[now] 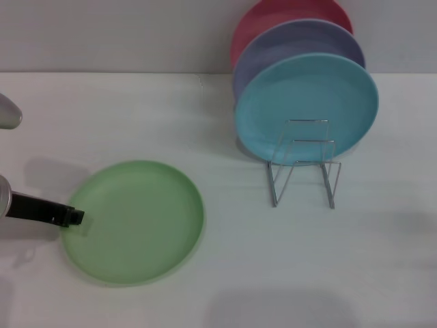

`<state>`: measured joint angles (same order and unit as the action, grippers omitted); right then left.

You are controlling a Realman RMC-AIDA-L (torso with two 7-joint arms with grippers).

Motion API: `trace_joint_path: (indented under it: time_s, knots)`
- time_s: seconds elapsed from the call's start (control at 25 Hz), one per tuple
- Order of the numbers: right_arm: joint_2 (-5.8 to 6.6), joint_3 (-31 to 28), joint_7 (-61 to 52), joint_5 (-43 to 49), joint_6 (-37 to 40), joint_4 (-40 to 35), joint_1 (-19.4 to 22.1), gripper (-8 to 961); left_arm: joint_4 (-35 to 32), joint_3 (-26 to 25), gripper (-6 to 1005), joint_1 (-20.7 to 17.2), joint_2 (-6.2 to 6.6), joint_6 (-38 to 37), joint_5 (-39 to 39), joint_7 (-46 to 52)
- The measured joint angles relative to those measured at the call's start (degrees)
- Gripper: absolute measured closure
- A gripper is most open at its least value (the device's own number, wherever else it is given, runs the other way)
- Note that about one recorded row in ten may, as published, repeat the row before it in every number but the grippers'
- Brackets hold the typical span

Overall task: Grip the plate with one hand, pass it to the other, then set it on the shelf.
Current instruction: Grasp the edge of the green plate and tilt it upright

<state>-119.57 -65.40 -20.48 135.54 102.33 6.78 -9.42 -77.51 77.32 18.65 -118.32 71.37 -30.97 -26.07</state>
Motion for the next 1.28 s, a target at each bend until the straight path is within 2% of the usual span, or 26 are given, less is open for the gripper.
trace_joint_path:
  time_s: [0.16,0.36,0.56,0.88,1.28]
  knots:
    - [0.03,0.01,0.00,0.00,0.12,-0.02,0.13,122,-0.28,0.51,603,-0.06,0.00,-0.51,0.08,0.31]
    - [0.01,0.01,0.00,-0.01,0.16,-0.17,0.26,122,-0.29,1.34,845,-0.12,-0.05,-0.83,0.10,0.44]
    - [-0.02,0.01,0.00,-0.01,0.28,-0.19,0.41,122,-0.54,1.48,958,-0.10,-0.06,-0.85,0.13,0.44]
    - [-0.05,0.54,-0.01,-0.02,1.81,0.11,0.95,123,-4.38,2.81,964,-1.05,-0.02,-0.90,0.14,0.36]
    - [0.18,3.20,-0.40,-0.02,17.65,1.92,1.09,123,-13.50,2.56,967,-2.91,0.03,-1.32,-0.44,-0.07]
